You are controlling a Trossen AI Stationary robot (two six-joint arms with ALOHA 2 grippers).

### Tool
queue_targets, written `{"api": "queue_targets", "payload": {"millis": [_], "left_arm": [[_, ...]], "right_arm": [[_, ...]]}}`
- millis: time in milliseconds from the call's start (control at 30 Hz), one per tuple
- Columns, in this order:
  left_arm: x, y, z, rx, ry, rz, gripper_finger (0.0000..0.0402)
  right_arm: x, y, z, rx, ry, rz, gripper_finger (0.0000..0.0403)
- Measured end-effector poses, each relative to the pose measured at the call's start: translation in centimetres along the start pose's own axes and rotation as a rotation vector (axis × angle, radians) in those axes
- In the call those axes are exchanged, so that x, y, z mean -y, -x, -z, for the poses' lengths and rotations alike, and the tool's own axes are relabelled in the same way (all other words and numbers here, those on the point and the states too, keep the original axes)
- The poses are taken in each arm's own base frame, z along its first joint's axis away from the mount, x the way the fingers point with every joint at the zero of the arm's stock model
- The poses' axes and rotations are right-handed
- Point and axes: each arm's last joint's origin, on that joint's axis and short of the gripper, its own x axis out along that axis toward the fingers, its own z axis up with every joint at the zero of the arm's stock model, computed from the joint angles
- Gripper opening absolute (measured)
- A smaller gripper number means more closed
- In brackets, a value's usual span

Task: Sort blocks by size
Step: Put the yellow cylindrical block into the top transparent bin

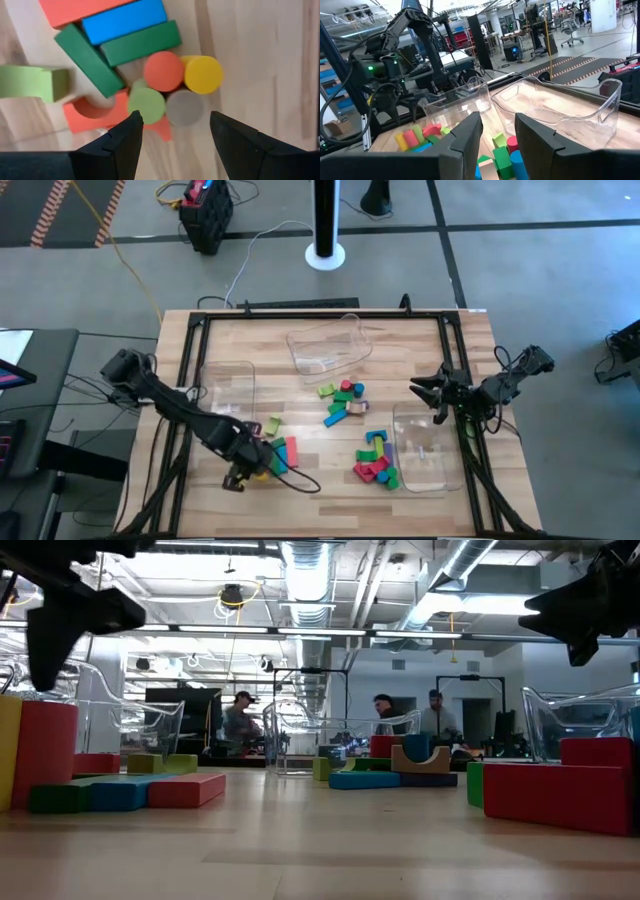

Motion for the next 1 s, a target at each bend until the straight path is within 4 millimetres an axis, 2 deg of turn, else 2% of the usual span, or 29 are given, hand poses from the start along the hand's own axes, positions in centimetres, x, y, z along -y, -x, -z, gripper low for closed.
{"api": "queue_targets", "payload": {"millis": [533, 800, 1000], "left_arm": [[4.8, 0.0, 0.3, 0.132, 0.044, 0.125, 0.0218], [4.9, -2.4, 1.4, 0.154, 0.117, 0.154, 0.0186], [4.8, -2.9, 1.8, 0.177, 0.113, 0.107, 0.017]], "right_arm": [[0.0, 0.0, 0.0, 0.0, -0.001, 0.0, 0.0152], [0.0, 0.0, 0.1, -0.004, 0.003, 0.002, 0.0152], [0.1, 0.0, 0.4, -0.033, 0.008, 0.003, 0.0152]]}}
